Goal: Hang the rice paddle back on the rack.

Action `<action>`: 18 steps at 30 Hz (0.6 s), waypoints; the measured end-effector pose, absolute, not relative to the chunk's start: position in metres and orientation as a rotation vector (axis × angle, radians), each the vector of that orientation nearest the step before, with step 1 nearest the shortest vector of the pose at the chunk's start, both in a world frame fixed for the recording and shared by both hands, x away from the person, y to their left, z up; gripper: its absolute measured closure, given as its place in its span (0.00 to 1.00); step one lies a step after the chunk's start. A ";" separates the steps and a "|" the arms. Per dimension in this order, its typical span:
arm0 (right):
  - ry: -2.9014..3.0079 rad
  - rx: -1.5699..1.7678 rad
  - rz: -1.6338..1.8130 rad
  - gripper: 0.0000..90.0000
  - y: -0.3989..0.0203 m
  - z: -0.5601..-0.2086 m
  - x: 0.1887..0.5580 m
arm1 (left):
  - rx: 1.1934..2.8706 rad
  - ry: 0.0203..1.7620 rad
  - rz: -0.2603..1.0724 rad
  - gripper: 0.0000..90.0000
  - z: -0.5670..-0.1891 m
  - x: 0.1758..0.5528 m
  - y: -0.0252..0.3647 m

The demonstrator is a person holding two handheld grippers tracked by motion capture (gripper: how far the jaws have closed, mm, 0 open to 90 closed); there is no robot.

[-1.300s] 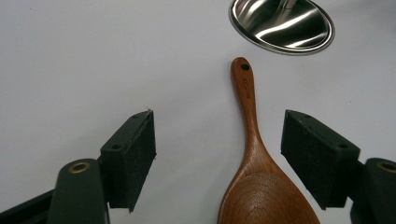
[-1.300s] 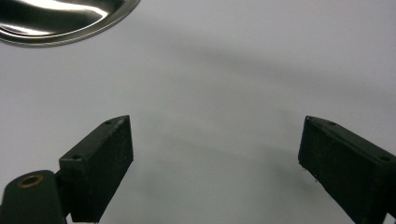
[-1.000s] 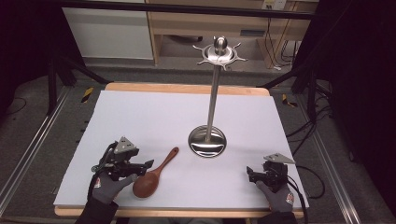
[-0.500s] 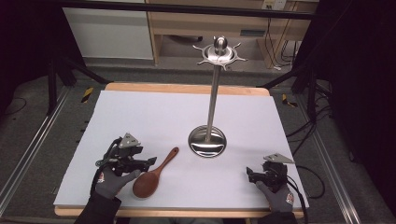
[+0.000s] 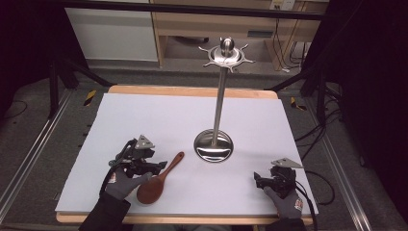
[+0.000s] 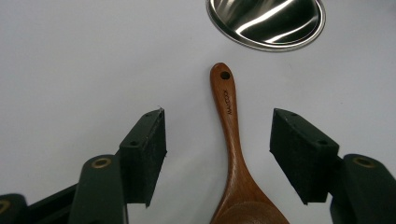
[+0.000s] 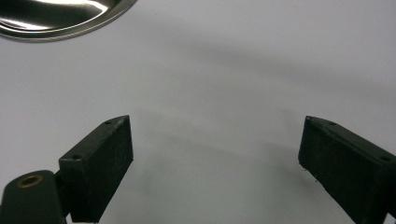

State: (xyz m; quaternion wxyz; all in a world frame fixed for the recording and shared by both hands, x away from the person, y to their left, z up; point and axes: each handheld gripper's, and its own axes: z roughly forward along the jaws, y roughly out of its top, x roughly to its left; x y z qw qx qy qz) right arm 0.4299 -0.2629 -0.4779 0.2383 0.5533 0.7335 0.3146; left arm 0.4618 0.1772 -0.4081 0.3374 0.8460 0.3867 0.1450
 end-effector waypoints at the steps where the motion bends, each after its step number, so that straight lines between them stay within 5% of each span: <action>1: 2.009 1.520 0.862 0.12 -0.263 -0.478 0.430 | 2.209 1.006 0.373 0.40 -0.407 0.462 0.177; 18: 2.018 1.522 0.859 0.12 -0.262 -0.478 0.430 | 2.273 0.998 0.337 0.45 -0.411 0.468 0.163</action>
